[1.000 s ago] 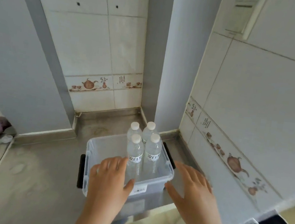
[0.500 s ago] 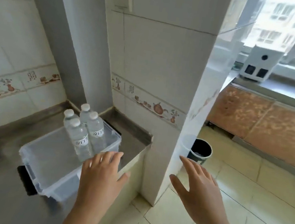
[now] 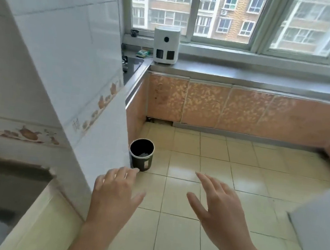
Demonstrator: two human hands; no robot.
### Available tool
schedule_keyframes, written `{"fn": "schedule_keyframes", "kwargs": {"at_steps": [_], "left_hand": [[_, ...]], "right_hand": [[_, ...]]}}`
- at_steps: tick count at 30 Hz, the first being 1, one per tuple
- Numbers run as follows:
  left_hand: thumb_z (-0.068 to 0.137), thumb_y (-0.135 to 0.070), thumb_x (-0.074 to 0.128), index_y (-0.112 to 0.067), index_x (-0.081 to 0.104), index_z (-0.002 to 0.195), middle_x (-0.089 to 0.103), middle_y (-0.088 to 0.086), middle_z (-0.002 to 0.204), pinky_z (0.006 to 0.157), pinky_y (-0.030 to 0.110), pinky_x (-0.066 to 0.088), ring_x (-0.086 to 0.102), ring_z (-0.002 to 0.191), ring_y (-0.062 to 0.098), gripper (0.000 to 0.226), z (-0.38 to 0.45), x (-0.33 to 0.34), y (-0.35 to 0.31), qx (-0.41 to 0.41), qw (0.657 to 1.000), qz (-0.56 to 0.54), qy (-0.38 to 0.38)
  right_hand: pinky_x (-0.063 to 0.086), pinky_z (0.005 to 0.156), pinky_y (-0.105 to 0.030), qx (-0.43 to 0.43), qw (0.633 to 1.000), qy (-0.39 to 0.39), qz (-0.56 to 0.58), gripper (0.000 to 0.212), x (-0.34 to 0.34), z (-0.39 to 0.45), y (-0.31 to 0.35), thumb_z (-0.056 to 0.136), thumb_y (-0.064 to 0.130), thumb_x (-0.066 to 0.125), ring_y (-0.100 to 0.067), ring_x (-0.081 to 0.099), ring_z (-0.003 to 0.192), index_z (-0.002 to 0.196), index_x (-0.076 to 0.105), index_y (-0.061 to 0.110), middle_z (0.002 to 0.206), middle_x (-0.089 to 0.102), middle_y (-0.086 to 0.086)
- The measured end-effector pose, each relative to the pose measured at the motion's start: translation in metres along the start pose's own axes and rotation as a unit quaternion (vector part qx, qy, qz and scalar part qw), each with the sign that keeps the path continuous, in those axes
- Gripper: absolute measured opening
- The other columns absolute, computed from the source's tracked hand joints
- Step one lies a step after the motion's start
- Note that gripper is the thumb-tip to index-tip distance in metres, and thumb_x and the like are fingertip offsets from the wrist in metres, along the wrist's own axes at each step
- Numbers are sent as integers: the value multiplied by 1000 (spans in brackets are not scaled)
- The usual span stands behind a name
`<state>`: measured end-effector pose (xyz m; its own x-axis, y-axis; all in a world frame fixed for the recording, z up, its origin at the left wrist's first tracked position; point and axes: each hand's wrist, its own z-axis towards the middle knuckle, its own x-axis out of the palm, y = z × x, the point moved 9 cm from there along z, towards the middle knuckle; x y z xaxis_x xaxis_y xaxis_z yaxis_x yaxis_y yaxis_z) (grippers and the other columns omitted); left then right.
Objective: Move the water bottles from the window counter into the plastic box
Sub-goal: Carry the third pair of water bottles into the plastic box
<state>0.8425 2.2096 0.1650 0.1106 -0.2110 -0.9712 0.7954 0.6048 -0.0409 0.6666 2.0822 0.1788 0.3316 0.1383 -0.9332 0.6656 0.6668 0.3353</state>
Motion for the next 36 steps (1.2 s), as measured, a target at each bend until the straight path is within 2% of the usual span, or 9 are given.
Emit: {"fn": "schedule_keyframes", "kwargs": {"at_steps": [5, 10, 17, 21, 24, 29, 33, 36], "left_hand": [[61, -49, 83, -20, 71, 103, 71, -2, 91, 69, 41, 53, 68, 83, 22, 53, 45, 13, -122, 72, 997, -42, -4], [67, -50, 79, -21, 70, 108, 71, -3, 96, 72, 40, 52, 67, 87, 22, 51, 80, 24, -215, 115, 991, -71, -7], [66, -45, 82, -20, 70, 105, 71, -5, 96, 73, 40, 52, 68, 90, 22, 48, 131, 42, -309, 175, 981, -82, -4], [64, -48, 82, -22, 71, 105, 72, -5, 97, 75, 40, 52, 68, 92, 21, 50, 168, 64, -357, 206, 975, -79, 9], [61, -49, 83, -23, 72, 103, 72, -7, 96, 74, 39, 53, 69, 91, 20, 51, 203, 83, -398, 235, 969, -77, 12], [60, -47, 85, -21, 73, 101, 73, -6, 96, 75, 40, 54, 69, 90, 21, 50, 269, 106, -476, 280, 953, -109, 18], [57, -46, 87, -22, 73, 99, 72, -7, 93, 72, 38, 53, 69, 87, 20, 51, 322, 115, -540, 323, 938, -128, 3], [57, -46, 87, -22, 72, 99, 72, -7, 93, 73, 38, 53, 69, 88, 20, 51, 358, 123, -583, 355, 925, -133, 2]], "right_hand": [[35, 104, -35, 58, 998, -18, -9, 66, -35, 10, -106, 83, 61, 25, -13, 48, 124, 136, 46, 28, 131, 56, 12], [32, 107, -37, 95, 995, -23, -16, 66, -63, 21, -194, 82, 60, 21, -12, 44, 127, 138, 43, 31, 136, 52, 13], [37, 105, -43, 168, 985, -42, -22, 65, -85, 36, -289, 82, 59, 24, -14, 48, 125, 135, 47, 30, 134, 56, 11], [30, 104, -33, 200, 979, -24, -24, 70, -88, 57, -339, 78, 61, 11, -6, 40, 127, 139, 35, 38, 139, 44, 19], [28, 105, -32, 231, 972, -29, -26, 71, -93, 79, -377, 77, 62, 9, -6, 39, 127, 139, 32, 39, 140, 42, 21], [30, 104, -33, 276, 959, -49, -43, 70, -111, 121, -441, 78, 62, 13, -9, 42, 125, 137, 39, 36, 138, 46, 18], [27, 104, -29, 308, 949, -54, -49, 69, -131, 157, -490, 77, 62, 12, -6, 41, 123, 137, 37, 39, 136, 45, 22], [33, 99, -31, 329, 938, -81, -69, 65, -146, 183, -524, 80, 59, 19, -11, 48, 119, 134, 45, 34, 132, 52, 17]]}}
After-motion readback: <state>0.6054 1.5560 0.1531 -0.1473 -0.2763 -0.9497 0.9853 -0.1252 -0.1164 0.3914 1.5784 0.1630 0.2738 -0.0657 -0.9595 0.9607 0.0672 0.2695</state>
